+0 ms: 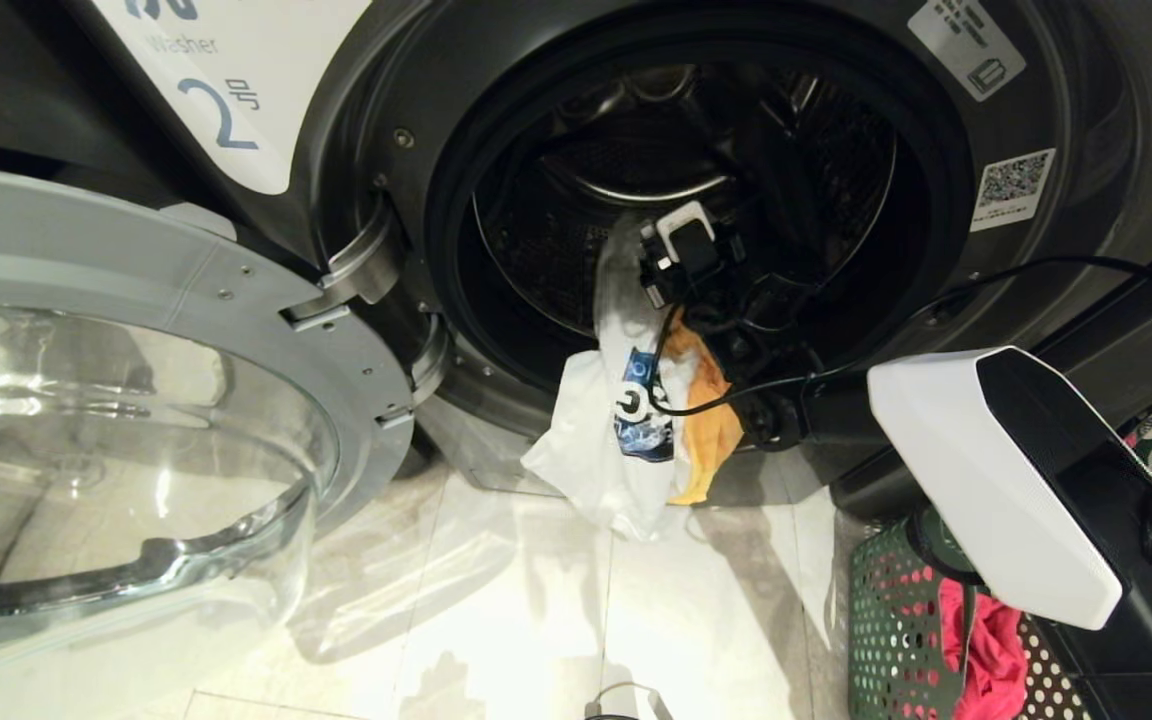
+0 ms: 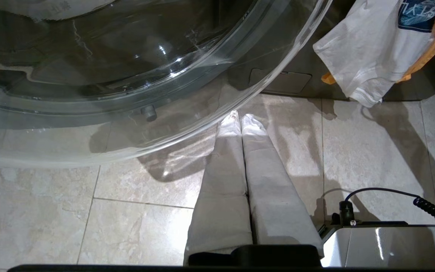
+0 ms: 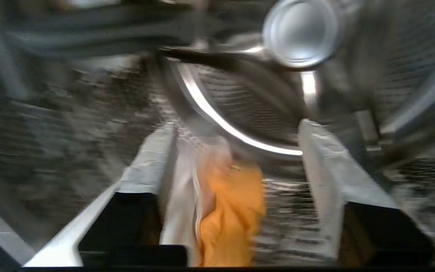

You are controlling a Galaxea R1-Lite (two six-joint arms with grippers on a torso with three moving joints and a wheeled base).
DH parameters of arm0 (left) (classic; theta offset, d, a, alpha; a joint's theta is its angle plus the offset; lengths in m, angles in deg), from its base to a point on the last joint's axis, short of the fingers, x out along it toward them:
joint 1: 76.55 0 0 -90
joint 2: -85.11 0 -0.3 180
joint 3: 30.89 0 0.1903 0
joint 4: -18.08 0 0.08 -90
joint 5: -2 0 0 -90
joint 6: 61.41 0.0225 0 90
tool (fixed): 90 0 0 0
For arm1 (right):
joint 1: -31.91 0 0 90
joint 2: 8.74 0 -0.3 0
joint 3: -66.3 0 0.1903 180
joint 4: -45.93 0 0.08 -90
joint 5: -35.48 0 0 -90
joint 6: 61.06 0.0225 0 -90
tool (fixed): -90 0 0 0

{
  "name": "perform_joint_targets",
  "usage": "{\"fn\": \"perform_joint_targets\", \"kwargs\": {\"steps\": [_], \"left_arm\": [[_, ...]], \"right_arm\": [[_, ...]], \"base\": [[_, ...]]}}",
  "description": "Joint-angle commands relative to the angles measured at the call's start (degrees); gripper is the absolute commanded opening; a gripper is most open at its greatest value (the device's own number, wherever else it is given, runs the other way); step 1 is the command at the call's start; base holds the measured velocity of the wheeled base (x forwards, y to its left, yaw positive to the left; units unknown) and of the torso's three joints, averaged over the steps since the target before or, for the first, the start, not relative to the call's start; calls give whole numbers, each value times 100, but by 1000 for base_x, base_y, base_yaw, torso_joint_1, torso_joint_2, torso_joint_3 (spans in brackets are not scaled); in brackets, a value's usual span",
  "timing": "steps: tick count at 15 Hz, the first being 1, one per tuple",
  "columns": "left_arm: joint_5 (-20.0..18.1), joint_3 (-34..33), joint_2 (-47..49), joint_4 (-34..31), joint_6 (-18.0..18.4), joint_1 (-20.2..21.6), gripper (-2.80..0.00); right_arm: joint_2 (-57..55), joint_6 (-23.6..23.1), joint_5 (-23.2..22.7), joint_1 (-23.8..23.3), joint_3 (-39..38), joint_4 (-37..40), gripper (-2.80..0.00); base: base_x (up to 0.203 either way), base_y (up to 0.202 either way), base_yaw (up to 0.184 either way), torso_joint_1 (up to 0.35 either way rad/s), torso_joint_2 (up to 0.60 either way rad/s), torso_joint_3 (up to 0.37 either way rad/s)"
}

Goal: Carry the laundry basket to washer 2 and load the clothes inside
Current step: Place the clothes into the washing machine

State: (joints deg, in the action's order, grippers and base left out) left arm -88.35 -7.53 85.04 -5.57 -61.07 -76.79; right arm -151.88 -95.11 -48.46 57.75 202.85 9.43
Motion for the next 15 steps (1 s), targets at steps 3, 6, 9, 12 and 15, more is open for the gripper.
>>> {"fn": "perform_joint_targets", "kwargs": {"steps": [3, 6, 9, 12, 15], "left_arm": [[0, 0, -1, -1, 1, -2, -280], [0, 0, -1, 2, 1, -2, -280], [0, 0, -1, 1, 1, -2, -280], [0, 0, 7, -1, 1, -2, -280], [0, 0, -1, 2, 1, -2, -280]], "right_arm": [[461, 846, 193, 82, -142, 828, 0], [1172, 1944, 627, 363, -547, 2264, 0], [1968, 2921, 752, 737, -1877, 3246, 0], [2701, 3626, 1242, 1337, -3121, 3784, 0], [3070, 4107, 2134, 1749, -3528, 4617, 0]], "base": [[0, 0, 0, 0, 0, 0], [0, 0, 0, 0, 0, 0], [0, 0, 0, 0, 0, 0], [0, 0, 0, 0, 0, 0], [0, 0, 0, 0, 0, 0]]}}
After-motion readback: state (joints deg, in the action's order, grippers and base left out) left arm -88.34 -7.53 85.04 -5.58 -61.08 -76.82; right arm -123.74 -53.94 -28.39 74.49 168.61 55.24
